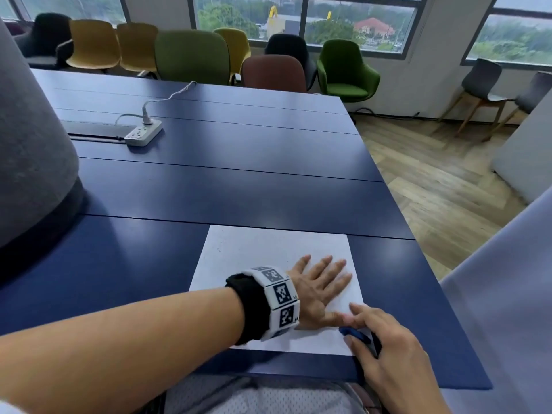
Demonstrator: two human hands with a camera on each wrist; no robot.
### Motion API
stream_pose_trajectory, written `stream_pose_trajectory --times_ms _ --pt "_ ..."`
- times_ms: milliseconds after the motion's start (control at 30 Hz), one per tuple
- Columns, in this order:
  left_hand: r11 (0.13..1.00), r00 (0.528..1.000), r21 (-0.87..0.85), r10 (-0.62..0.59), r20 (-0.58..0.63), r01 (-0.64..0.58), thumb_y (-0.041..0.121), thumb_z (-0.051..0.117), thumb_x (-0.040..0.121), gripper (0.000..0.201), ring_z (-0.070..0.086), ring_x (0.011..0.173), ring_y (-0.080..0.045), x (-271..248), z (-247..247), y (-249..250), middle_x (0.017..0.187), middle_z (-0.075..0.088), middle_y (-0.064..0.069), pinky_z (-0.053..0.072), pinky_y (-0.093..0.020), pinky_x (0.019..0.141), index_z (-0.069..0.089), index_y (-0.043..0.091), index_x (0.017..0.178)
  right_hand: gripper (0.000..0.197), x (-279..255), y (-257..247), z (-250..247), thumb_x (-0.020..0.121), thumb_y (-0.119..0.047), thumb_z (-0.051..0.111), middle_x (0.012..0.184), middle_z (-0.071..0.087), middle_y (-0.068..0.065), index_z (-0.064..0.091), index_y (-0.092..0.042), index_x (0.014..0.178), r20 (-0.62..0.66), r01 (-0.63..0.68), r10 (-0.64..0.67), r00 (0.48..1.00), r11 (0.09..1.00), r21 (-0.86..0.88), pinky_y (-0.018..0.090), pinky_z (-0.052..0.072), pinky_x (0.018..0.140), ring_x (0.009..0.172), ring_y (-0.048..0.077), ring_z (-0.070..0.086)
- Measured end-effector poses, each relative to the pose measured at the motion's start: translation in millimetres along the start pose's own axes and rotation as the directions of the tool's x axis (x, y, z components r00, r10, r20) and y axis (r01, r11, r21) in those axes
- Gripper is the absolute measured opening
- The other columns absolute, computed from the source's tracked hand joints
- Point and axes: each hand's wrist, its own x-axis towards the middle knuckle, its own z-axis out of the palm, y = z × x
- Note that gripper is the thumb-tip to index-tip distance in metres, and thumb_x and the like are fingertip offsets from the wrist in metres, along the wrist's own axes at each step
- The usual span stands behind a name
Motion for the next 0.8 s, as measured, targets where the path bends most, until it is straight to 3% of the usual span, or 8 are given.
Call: stream_pose_trajectory --times_ms 133,233,300,367,433,533,633,800 --pt "0.971 0.978 -0.122 -0.207 0.019 0.207 0.072 0.014 0.093 0.084 -0.028 0.146 -0.021 -17.1 10.6 -20.2 0.157 -0.033 0.003 -0.012 -0.059 0.116 -0.020 0.024 0.153 0.019 2.3 2.0 -0.8 0.077 -0.028 0.078 0.113 0.054 -0.036 0.063 -0.037 0.083 0.015 0.019 -0.019 1.000 1.000 -0.004 0.024 0.042 0.078 0.103 0.007 0.060" --pt "0.848 0.869 -0.190 -0.491 0.067 0.494 0.075 0.014 0.091 0.091 -0.024 0.148 -0.024 -34.8 15.4 -51.4 0.158 -0.033 0.001 -0.006 -0.060 0.117 -0.020 0.018 0.154 0.020 1.2 4.9 1.1 0.076 -0.026 0.078 0.113 0.055 -0.035 0.063 -0.037 0.084 0.006 0.012 -0.012 1.000 1.000 0.019 0.026 0.044 0.079 0.104 0.008 0.060" --pt "0.784 0.811 -0.218 -0.580 0.077 0.581 0.076 0.014 0.090 0.094 -0.021 0.148 -0.027 -36.6 15.5 -58.4 0.158 -0.032 -0.001 -0.002 -0.059 0.117 -0.018 0.015 0.154 0.021 0.7 5.2 1.7 0.076 -0.026 0.079 0.112 0.056 -0.034 0.063 -0.038 0.083 -0.008 0.013 -0.013 1.000 1.000 0.026 0.027 0.043 0.078 0.104 0.008 0.061" --pt "0.848 0.871 -0.210 -0.490 0.037 0.486 0.074 0.014 0.092 0.091 -0.024 0.147 -0.028 -29.6 11.0 -47.9 0.157 -0.034 -0.001 -0.005 -0.058 0.118 -0.020 0.017 0.153 0.021 0.9 4.8 1.7 0.075 -0.026 0.079 0.111 0.055 -0.036 0.064 -0.037 0.083 -0.025 0.012 -0.011 1.000 0.999 0.029 0.025 0.041 0.075 0.102 0.007 0.061" --pt "0.953 0.966 -0.159 -0.257 0.011 0.256 0.071 0.014 0.094 0.084 -0.029 0.145 -0.025 -18.8 4.5 -24.5 0.156 -0.035 -0.001 -0.010 -0.055 0.118 -0.021 0.023 0.153 0.018 1.1 5.1 2.0 0.075 -0.029 0.078 0.109 0.055 -0.038 0.063 -0.037 0.083 -0.049 0.022 -0.021 0.999 1.000 0.023 0.025 0.041 0.071 0.099 0.006 0.060" --pt "0.990 0.999 -0.132 -0.038 0.035 0.042 0.070 0.013 0.095 0.078 -0.031 0.144 -0.019 -4.9 2.3 0.5 0.156 -0.035 0.003 -0.016 -0.052 0.117 -0.020 0.029 0.153 0.021 1.5 6.7 1.9 0.073 -0.029 0.079 0.110 0.058 -0.035 0.064 -0.036 0.085 -0.051 0.038 -0.038 0.998 0.999 0.000 0.027 0.044 0.072 0.100 0.008 0.062" --pt "0.955 0.976 -0.201 -0.212 0.054 0.219 0.071 0.011 0.094 0.079 -0.031 0.144 -0.019 -11.9 9.4 -16.5 0.153 -0.038 0.007 -0.015 -0.060 0.114 -0.022 0.029 0.152 0.021 2.1 5.4 0.1 0.074 -0.027 0.080 0.108 0.051 -0.043 0.064 -0.037 0.084 -0.018 0.025 -0.025 1.000 1.000 -0.002 0.024 0.042 0.075 0.100 0.005 0.060" --pt "0.768 0.811 -0.269 -0.575 0.111 0.581 0.074 0.017 0.092 0.091 -0.025 0.147 -0.025 -41.2 8.2 -66.9 0.157 -0.034 0.003 0.002 -0.064 0.116 -0.018 0.016 0.154 0.018 1.6 2.9 -2.1 0.078 -0.029 0.077 0.113 0.053 -0.037 0.062 -0.038 0.083 0.009 0.030 -0.030 1.000 1.000 -0.006 0.024 0.039 0.079 0.104 0.005 0.058"
